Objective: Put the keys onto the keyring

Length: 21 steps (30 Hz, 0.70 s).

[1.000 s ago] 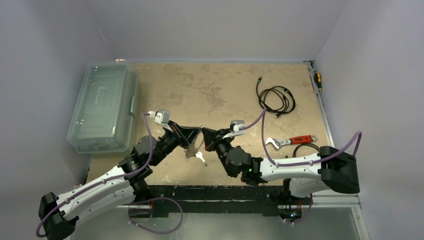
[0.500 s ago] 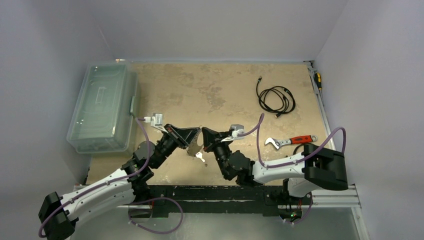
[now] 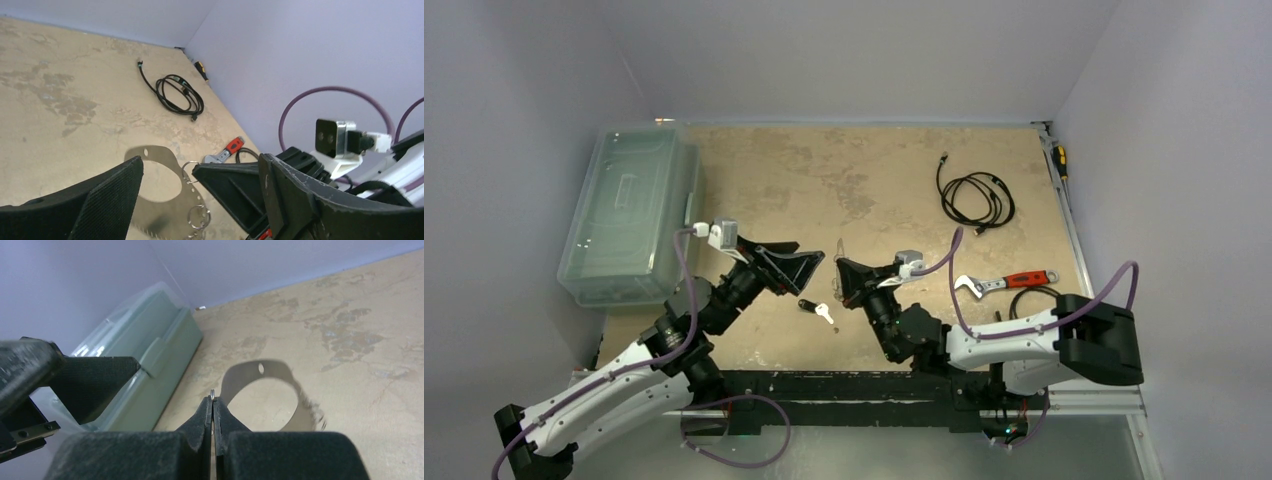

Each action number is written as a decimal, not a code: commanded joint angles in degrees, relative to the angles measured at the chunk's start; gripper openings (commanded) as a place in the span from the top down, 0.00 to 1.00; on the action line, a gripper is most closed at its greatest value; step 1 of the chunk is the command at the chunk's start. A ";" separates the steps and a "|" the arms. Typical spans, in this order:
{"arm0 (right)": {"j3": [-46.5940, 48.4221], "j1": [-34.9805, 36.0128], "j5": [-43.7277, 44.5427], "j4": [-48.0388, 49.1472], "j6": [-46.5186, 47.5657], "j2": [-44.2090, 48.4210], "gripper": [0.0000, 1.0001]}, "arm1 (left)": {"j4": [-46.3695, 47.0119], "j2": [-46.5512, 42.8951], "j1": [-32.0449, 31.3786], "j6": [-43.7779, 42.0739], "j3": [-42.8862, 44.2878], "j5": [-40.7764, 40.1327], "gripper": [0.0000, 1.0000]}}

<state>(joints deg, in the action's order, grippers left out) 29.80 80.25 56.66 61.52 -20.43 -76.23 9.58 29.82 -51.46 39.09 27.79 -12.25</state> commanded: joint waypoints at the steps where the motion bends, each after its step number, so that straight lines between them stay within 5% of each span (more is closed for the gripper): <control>1: 0.42 0.17 -1.76 -2.18 1.33 4.09 1.00 | -8.86 2.40 -0.17 -11.52 4.89 6.10 0.16; 12: 3.36 0.17 -1.37 -7.10 3.40 5.31 1.00 | -6.49 6.89 -0.29 -15.61 3.95 18.74 0.05; 21: 5.35 0.17 -0.74 -10.73 3.01 6.20 1.00 | -6.01 9.32 -0.24 -17.66 2.20 19.75 0.04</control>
<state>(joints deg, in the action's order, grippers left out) 31.81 80.25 54.61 51.00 -18.00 -71.83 2.17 39.51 -51.46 23.81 31.00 5.82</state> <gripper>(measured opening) 0.005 0.964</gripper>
